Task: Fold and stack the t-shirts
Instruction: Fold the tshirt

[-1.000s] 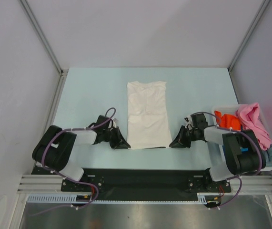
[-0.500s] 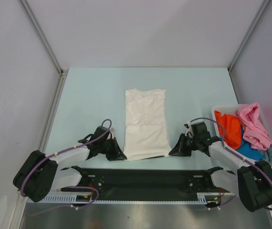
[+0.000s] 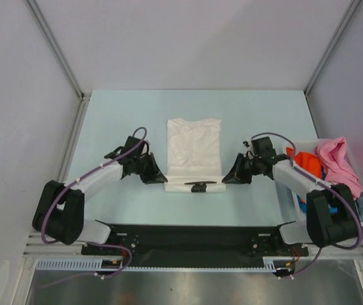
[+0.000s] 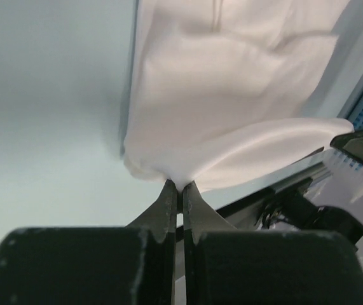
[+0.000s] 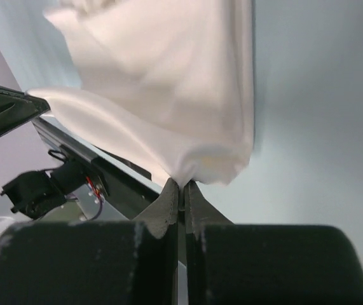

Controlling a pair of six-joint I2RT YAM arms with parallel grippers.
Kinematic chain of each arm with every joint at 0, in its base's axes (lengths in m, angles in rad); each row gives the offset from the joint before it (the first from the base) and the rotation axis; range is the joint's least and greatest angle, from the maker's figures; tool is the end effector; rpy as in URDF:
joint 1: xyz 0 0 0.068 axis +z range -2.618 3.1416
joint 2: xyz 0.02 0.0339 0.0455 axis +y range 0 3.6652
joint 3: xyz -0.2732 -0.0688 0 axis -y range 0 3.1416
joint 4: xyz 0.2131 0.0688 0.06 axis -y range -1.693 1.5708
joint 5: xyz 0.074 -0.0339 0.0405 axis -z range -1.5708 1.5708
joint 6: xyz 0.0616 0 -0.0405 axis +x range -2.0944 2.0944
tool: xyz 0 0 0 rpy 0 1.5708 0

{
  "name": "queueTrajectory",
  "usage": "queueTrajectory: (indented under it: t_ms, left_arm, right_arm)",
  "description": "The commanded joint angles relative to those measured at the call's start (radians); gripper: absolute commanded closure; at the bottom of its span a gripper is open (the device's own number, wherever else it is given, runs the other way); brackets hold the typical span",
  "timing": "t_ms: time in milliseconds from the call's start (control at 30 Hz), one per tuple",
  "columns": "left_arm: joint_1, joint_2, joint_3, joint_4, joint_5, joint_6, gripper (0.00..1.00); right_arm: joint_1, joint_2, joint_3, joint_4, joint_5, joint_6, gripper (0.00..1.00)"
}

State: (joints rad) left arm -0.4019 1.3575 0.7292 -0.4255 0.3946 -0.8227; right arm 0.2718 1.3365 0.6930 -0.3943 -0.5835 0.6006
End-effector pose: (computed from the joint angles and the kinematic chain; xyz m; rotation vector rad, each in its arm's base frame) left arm 0.2066 -0.1135 0.1900 -0.4414 2.7777 -0.8863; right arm 0.2093 0.0936 0.1914 0.2246 2.7131 1.0515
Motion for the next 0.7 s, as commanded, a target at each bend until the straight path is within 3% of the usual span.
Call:
queueTrajectory:
  t_ms: [0,333,667]
  left_arm:
    - [0.067,0.102,0.156,-0.062,-0.031,0.109,1.00]
    - [0.115,0.406,0.585,-0.108,0.018,0.188,1.00]
    - [0.166,0.591,0.846,-0.085,0.032,0.174,1.00]
  right_arm:
    - [-0.034,0.087,0.135,-0.005,0.025,-0.054,1.00]
    - [-0.069,0.438,0.557,-0.054,0.010,-0.085,1.00]
    - [-0.103,0.645,0.870,-0.090,-0.032,-0.079,1.00]
